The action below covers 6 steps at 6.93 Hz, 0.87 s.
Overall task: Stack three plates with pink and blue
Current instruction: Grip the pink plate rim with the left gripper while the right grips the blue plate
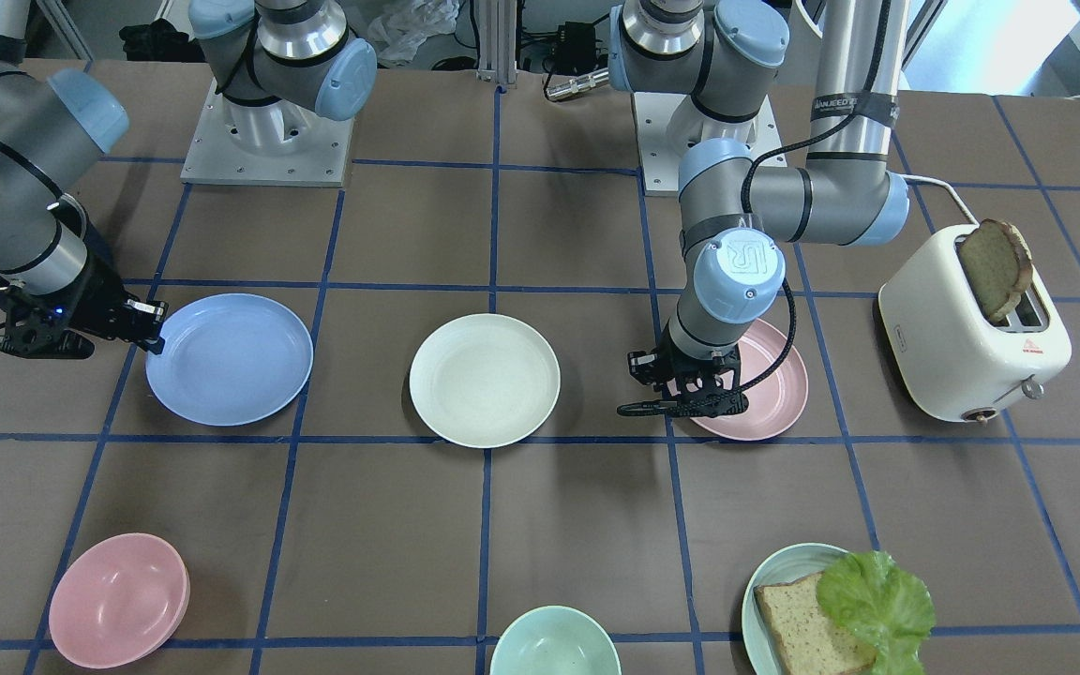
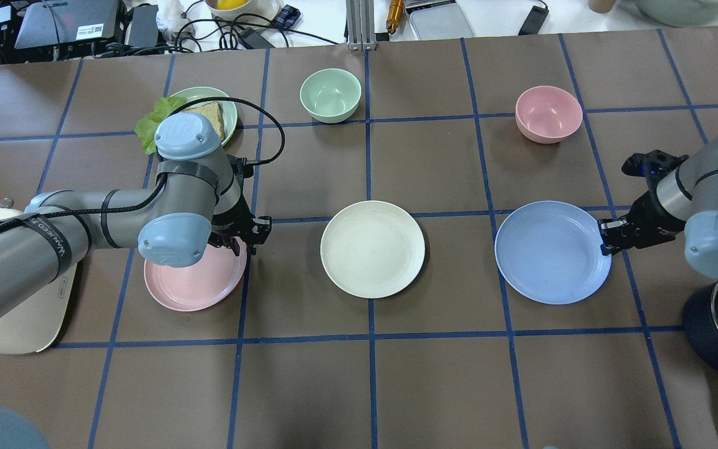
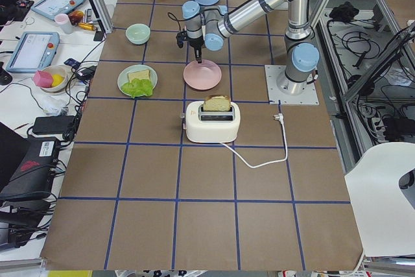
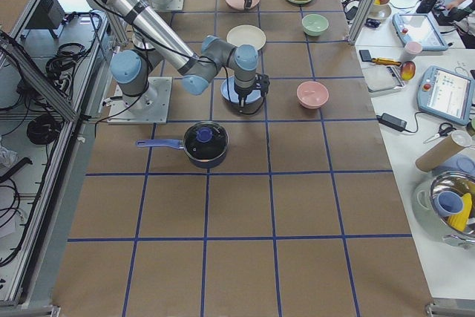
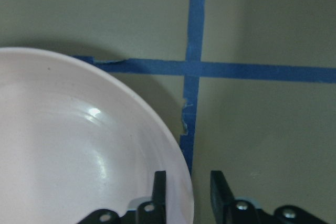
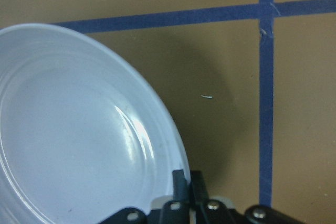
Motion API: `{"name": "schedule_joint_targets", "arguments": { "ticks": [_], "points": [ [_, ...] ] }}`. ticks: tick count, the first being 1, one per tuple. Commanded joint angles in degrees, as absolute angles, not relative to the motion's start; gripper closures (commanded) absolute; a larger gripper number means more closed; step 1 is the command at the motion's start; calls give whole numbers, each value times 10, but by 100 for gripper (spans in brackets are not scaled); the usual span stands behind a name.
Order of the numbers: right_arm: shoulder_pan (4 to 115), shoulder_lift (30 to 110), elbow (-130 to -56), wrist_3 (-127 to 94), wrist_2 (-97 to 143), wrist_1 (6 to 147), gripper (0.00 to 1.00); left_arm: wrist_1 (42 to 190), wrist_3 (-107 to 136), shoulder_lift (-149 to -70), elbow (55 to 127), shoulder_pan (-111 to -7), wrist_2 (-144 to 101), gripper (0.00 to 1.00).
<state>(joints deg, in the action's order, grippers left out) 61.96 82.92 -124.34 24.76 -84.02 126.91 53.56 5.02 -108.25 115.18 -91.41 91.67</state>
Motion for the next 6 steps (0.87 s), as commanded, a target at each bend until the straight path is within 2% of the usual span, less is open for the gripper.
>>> {"name": "schedule_joint_targets", "arguments": {
  "ticks": [1, 2, 5, 6],
  "points": [
    [620, 831, -1240, 248, -840, 1265, 100, 535, 47, -1086, 1151, -914, 916, 93],
    [620, 830, -1240, 248, -840, 1265, 100, 535, 47, -1087, 1149, -914, 917, 100],
    [620, 837, -1236, 249, -840, 1266, 100, 535, 47, -1087, 1143, -925, 963, 100],
    [626, 841, -1209, 245, -841, 1235, 100, 535, 47, -1083, 1141, -928, 984, 100]
  ]
}}
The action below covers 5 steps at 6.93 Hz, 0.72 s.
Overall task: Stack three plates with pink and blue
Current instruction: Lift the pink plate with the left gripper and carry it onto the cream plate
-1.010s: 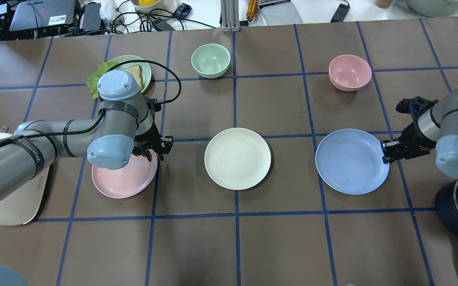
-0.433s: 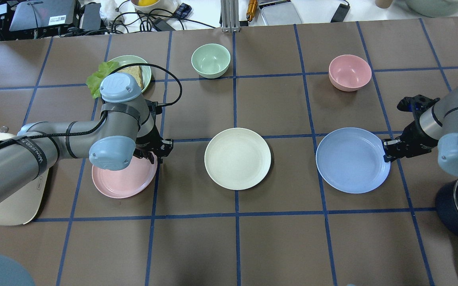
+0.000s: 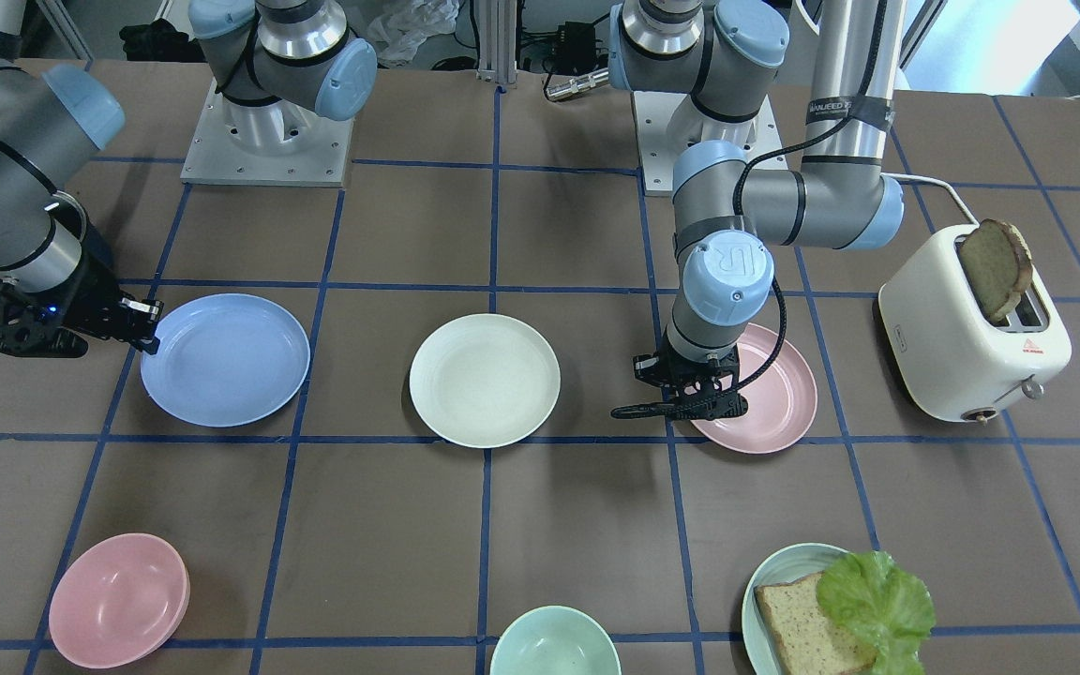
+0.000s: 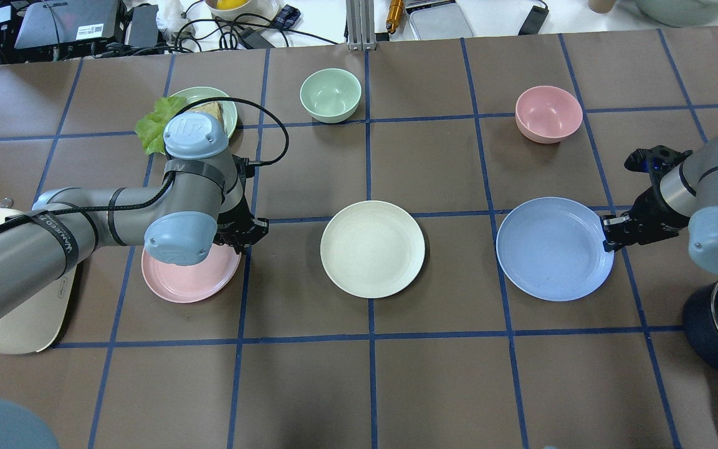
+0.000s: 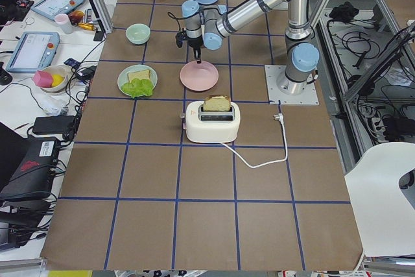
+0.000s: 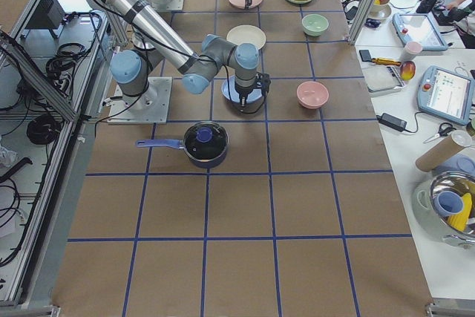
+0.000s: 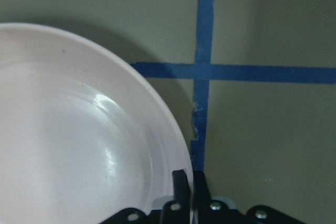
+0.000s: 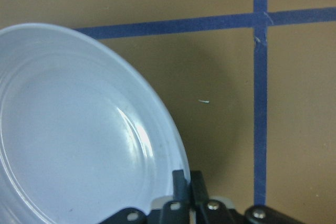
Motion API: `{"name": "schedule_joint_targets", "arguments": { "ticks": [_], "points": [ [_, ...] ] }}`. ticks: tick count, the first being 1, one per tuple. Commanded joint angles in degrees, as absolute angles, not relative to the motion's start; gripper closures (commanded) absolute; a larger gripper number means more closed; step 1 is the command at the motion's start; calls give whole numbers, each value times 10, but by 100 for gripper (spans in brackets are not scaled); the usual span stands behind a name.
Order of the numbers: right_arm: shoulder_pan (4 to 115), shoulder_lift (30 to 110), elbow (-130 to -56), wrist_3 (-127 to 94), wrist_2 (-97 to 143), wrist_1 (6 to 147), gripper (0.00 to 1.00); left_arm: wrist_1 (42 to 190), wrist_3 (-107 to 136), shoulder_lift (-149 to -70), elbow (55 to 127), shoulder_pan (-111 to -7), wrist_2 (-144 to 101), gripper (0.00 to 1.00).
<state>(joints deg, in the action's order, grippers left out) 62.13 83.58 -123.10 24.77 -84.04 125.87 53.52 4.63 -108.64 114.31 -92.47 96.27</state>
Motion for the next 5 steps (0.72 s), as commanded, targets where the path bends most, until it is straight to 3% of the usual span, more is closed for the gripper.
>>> {"name": "schedule_joint_targets", "arguments": {
  "ticks": [1, 5],
  "points": [
    [626, 840, -1182, 247, -842, 1195, 100, 536, 50, -1083, 1127, -947, 1001, 100],
    [630, 839, -1154, 228, -847, 1158, 100, 685, 194, -1102, 960, -1087, 1003, 100]
  ]
}}
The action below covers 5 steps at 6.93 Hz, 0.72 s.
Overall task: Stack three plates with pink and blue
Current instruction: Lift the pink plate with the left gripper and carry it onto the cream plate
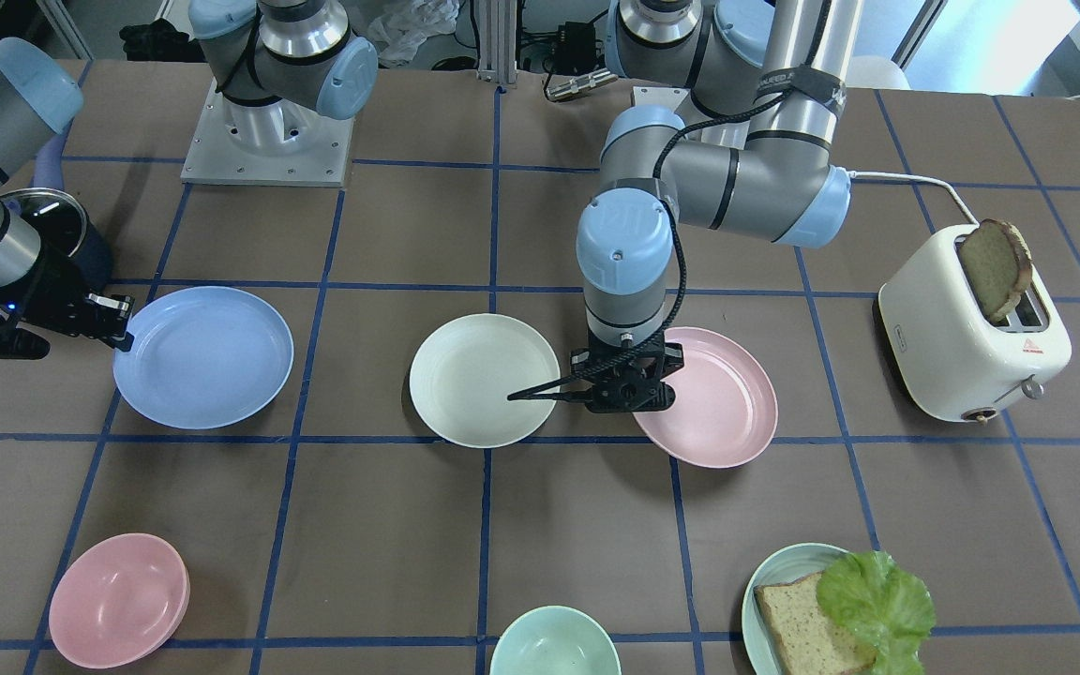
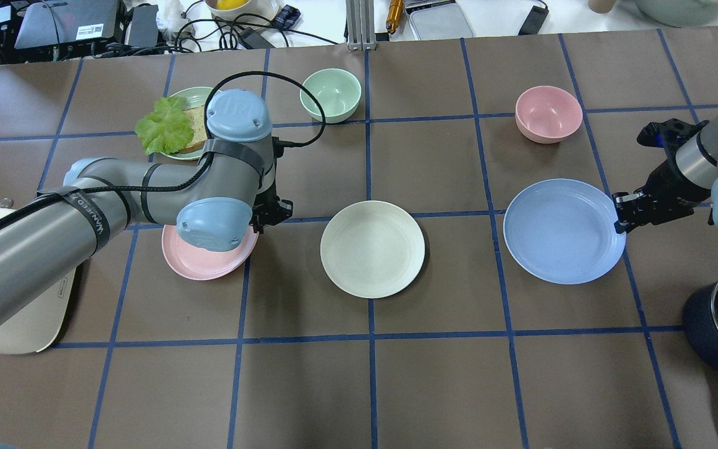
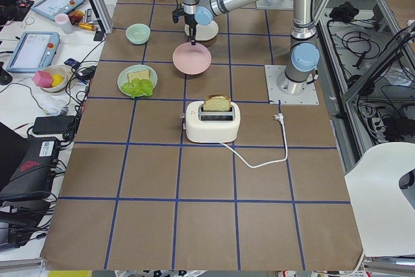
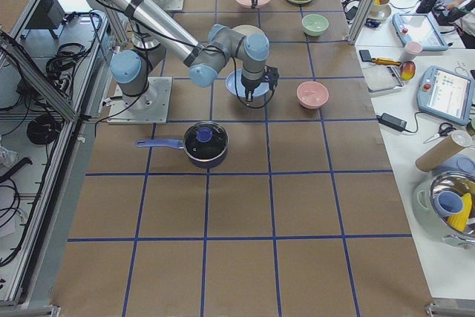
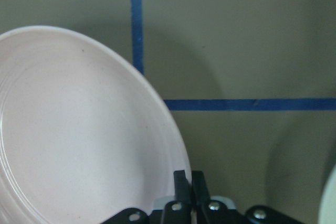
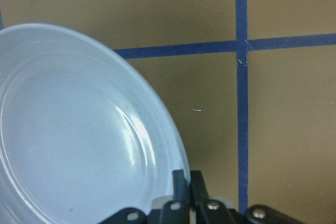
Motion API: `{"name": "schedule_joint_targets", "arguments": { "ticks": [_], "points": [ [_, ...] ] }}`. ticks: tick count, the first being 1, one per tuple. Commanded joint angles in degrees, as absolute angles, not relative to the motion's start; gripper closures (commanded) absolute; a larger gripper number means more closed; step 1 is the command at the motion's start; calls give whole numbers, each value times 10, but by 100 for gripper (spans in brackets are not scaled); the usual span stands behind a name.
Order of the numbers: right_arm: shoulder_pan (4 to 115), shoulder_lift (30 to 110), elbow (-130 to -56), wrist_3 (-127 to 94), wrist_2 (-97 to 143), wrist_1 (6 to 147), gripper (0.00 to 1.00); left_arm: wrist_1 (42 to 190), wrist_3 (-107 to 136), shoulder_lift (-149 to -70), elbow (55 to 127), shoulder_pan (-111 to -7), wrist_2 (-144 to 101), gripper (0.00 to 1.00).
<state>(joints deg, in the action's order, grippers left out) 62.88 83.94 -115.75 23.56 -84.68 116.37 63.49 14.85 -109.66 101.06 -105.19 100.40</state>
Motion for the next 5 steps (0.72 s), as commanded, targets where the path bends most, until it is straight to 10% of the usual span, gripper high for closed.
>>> {"name": "schedule_joint_targets", "arguments": {
  "ticks": [1, 5],
  "points": [
    [635, 839, -1154, 228, -846, 1158, 100, 712, 231, -1115, 921, -1119, 1002, 100],
    [636, 840, -1152, 228, -848, 1160, 100, 749, 346, -1242, 759, -1235, 998, 100]
  ]
}}
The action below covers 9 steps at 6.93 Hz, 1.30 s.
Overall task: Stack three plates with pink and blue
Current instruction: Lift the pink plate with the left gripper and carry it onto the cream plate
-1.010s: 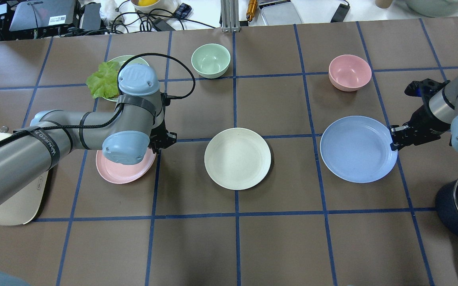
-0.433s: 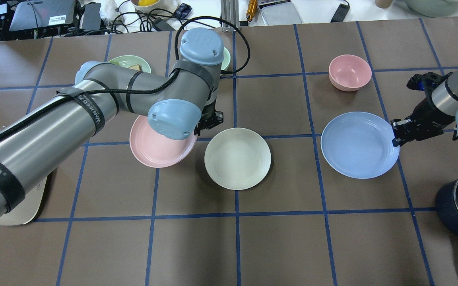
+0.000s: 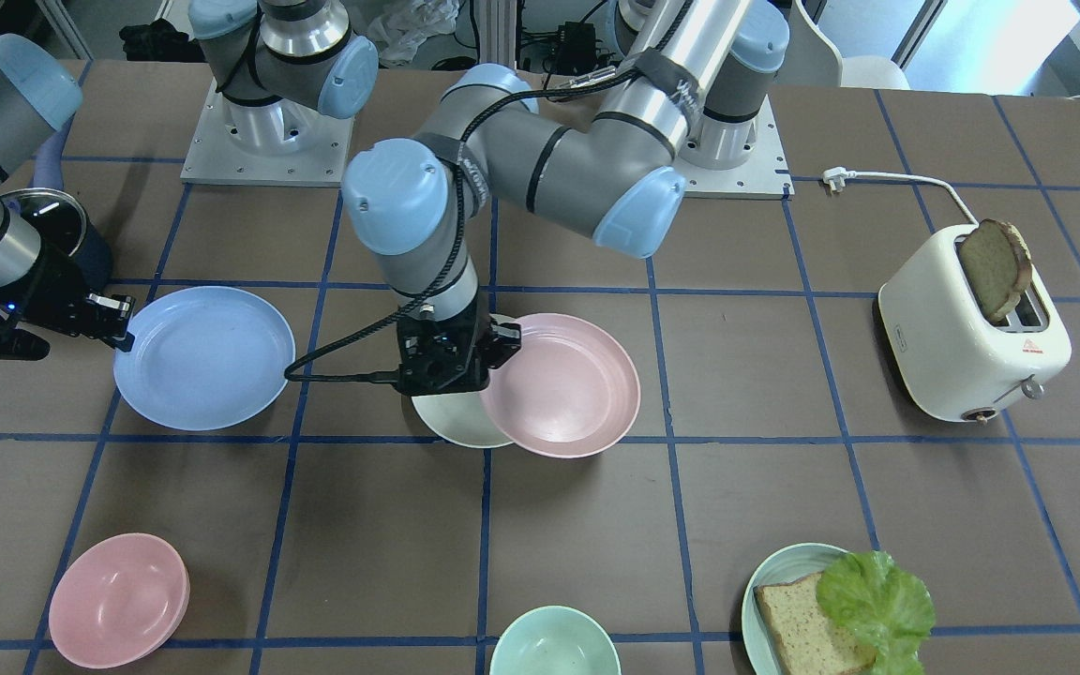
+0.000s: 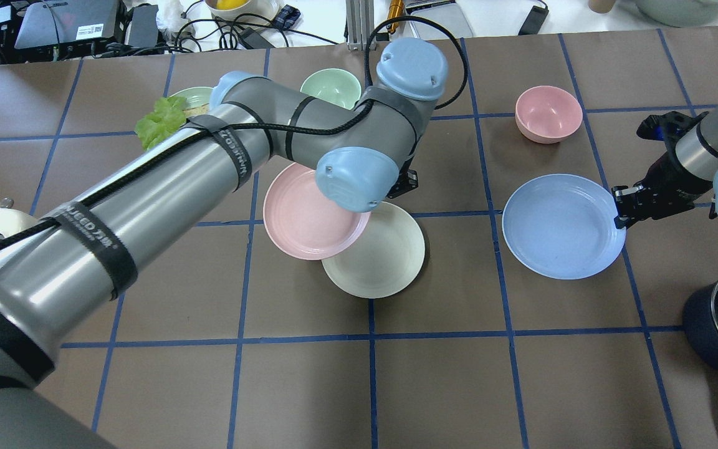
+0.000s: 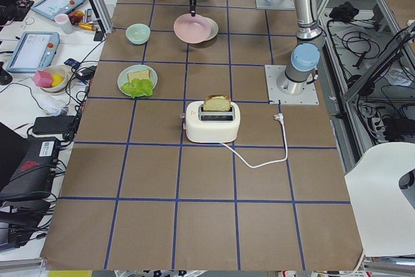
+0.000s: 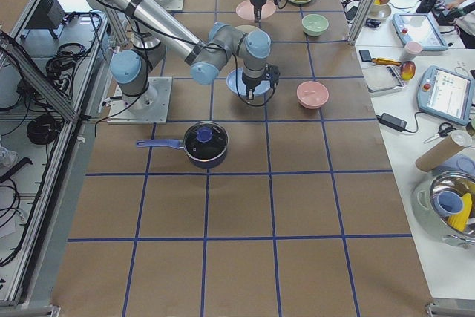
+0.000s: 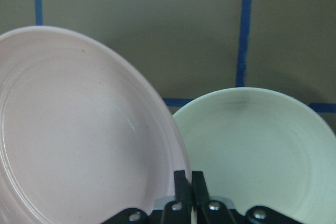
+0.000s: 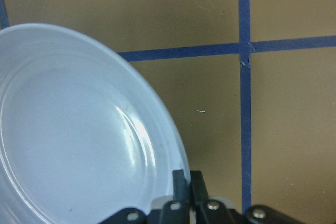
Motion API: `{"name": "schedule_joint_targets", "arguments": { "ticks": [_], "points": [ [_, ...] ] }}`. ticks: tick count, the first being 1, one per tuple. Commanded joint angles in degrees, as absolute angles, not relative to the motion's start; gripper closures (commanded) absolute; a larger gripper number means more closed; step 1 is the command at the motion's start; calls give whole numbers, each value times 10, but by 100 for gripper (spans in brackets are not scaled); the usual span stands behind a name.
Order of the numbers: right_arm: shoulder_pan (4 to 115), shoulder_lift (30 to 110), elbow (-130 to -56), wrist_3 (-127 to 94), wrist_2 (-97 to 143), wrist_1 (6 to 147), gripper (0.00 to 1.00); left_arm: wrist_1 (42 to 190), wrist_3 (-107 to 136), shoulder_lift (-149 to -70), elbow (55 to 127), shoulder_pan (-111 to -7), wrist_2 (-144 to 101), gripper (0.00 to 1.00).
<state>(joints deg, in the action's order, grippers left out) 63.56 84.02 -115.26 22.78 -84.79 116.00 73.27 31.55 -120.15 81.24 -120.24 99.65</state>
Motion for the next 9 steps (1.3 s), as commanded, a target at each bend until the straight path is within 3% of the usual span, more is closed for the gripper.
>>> {"name": "schedule_joint_targets", "arguments": {
  "ticks": [1, 3, 9],
  "points": [
    [636, 840, -1153, 226, -848, 1159, 100, 798, 365, -1273, 705, -1258, 1004, 100],
    [636, 838, -1153, 226, -848, 1159, 100, 854, 373, -1309, 662, -1270, 1005, 100],
    [636, 837, -1154, 226, -847, 1158, 100, 884, 404, -1338, 662, -1271, 994, 100]
  ]
}}
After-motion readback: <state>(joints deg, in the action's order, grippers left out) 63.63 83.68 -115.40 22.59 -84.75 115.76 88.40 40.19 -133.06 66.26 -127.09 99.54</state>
